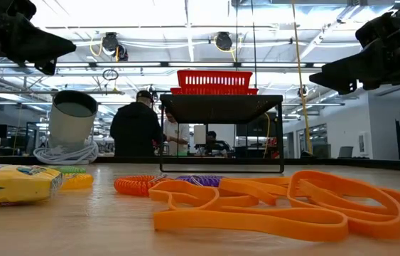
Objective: Pick & Place Office Desk Supplies
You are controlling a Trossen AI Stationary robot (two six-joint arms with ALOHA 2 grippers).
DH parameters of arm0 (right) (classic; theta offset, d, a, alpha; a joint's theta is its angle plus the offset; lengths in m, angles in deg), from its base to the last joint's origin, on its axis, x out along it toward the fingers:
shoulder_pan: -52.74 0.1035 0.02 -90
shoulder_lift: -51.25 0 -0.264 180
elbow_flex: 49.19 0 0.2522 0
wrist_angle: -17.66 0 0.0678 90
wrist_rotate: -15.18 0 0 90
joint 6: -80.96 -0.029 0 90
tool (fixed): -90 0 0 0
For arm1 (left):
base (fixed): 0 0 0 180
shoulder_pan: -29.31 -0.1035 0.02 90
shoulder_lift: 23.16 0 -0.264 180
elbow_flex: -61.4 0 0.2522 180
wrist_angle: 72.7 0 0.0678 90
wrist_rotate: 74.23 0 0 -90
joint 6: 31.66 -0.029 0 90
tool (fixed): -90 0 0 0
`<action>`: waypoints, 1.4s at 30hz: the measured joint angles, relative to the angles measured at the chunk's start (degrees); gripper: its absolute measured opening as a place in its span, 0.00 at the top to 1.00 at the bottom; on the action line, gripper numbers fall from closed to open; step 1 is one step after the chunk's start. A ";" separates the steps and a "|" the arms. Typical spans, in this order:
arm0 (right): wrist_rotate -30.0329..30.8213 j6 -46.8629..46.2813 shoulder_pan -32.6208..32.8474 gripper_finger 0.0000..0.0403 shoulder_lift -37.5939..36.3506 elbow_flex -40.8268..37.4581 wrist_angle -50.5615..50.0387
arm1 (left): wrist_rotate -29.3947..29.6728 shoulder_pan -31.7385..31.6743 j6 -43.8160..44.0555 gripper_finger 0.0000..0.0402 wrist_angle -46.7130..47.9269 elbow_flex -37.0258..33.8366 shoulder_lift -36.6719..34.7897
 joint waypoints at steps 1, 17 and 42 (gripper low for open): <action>0.01 0.01 -0.01 0.34 0.00 0.00 0.00 | 0.00 0.01 0.00 0.90 0.00 0.01 0.02; 0.01 0.00 -0.01 0.34 0.00 0.01 0.00 | -0.02 -0.02 0.00 0.90 0.02 0.02 0.00; 0.02 0.01 -0.02 0.34 0.00 0.01 0.00 | 2.55 0.01 -0.05 0.90 -19.88 0.02 0.02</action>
